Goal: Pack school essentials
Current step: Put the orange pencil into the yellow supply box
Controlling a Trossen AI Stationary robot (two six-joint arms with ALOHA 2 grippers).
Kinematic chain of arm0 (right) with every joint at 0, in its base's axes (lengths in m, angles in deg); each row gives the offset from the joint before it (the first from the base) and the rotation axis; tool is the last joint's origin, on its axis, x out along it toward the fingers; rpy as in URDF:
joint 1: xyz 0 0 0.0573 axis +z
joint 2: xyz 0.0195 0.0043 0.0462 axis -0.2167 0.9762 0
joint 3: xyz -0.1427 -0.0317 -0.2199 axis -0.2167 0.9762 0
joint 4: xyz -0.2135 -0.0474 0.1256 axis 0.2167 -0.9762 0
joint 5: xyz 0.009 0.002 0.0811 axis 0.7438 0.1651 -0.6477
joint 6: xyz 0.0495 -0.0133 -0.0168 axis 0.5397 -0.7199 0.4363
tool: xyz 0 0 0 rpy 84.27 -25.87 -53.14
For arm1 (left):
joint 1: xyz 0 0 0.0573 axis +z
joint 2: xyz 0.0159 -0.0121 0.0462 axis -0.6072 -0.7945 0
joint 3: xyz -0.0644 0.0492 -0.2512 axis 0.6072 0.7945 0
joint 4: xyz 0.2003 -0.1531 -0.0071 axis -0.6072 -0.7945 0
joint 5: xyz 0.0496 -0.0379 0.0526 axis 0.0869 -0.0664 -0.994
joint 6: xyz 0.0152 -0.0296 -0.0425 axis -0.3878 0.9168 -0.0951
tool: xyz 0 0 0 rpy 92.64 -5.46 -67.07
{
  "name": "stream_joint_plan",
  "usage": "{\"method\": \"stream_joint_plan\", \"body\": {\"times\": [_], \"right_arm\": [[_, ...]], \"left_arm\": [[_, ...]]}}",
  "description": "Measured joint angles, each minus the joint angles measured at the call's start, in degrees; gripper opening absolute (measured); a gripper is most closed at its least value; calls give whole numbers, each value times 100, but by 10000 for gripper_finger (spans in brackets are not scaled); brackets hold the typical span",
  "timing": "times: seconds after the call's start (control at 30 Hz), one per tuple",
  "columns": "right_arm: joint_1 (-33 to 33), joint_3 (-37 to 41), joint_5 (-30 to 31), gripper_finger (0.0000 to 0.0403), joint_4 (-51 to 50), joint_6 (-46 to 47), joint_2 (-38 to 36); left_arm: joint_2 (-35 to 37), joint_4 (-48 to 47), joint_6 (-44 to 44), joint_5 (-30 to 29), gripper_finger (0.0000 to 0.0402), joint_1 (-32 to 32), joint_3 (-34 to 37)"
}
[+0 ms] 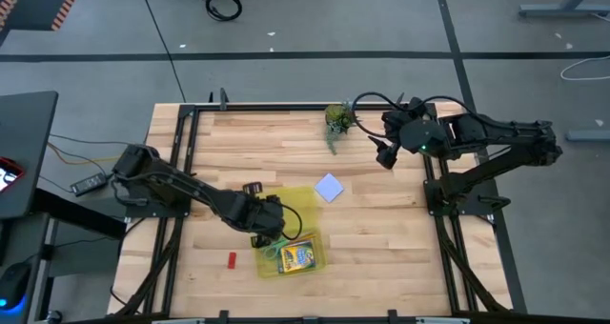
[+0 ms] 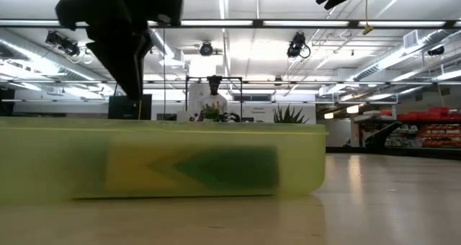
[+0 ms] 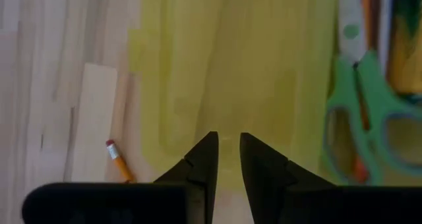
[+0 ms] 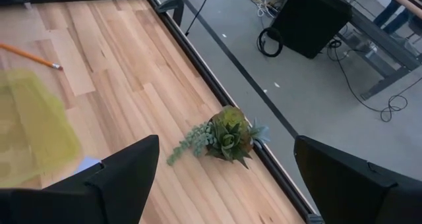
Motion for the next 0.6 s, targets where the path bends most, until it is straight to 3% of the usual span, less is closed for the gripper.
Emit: {"method": "stream_joint_plan", "body": {"times": [0.6], "right_arm": [[-29,0,-1,359,23,10,1]], "left_arm": [[1070,257,-19,-7,63,90,1319]]}}
